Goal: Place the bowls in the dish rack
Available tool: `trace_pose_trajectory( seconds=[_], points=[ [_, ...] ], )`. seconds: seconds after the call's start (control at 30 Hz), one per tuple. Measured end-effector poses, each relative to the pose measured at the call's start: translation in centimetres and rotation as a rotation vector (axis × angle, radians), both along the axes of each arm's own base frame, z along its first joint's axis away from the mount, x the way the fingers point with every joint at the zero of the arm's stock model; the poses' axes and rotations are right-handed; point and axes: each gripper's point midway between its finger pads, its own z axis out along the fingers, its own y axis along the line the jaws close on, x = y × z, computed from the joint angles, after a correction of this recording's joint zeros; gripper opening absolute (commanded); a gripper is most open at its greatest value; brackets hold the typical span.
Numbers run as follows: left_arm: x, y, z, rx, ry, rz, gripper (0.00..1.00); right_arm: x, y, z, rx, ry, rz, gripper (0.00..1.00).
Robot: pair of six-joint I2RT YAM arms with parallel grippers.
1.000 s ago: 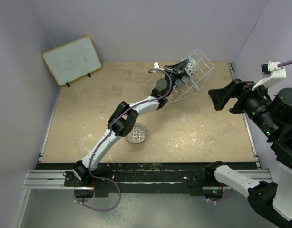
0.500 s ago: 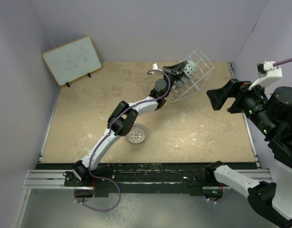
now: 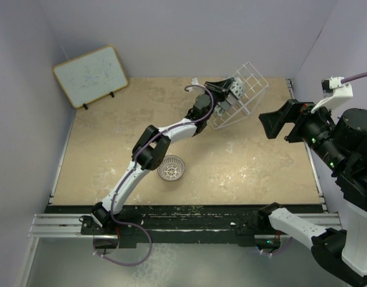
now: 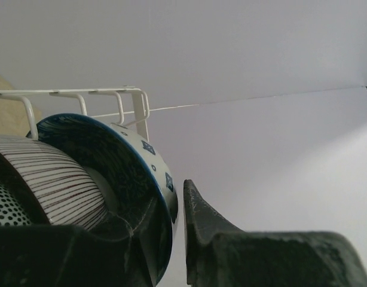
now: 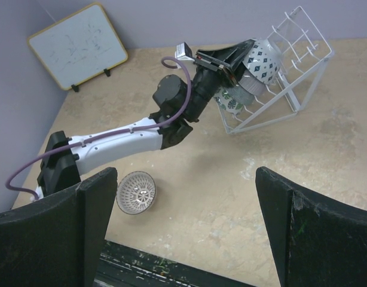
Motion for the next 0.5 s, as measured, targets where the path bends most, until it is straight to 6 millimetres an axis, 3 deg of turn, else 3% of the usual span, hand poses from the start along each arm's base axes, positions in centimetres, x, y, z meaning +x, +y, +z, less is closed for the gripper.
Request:
trace_pose_trajectory(
  seconds=[0.37, 0.5],
  points=[
    [0.54, -0.01, -0.45, 0.106, 0.062, -0.010, 0.33, 0.02, 0.01, -0.02, -0.002, 0.000, 0.001, 1.00],
    [0.42, 0.25, -0.36, 0.166, 0.096, -0.015, 0.42, 0.02, 0.01, -0.01, -0.002, 0.000, 0.001, 1.00]
  ],
)
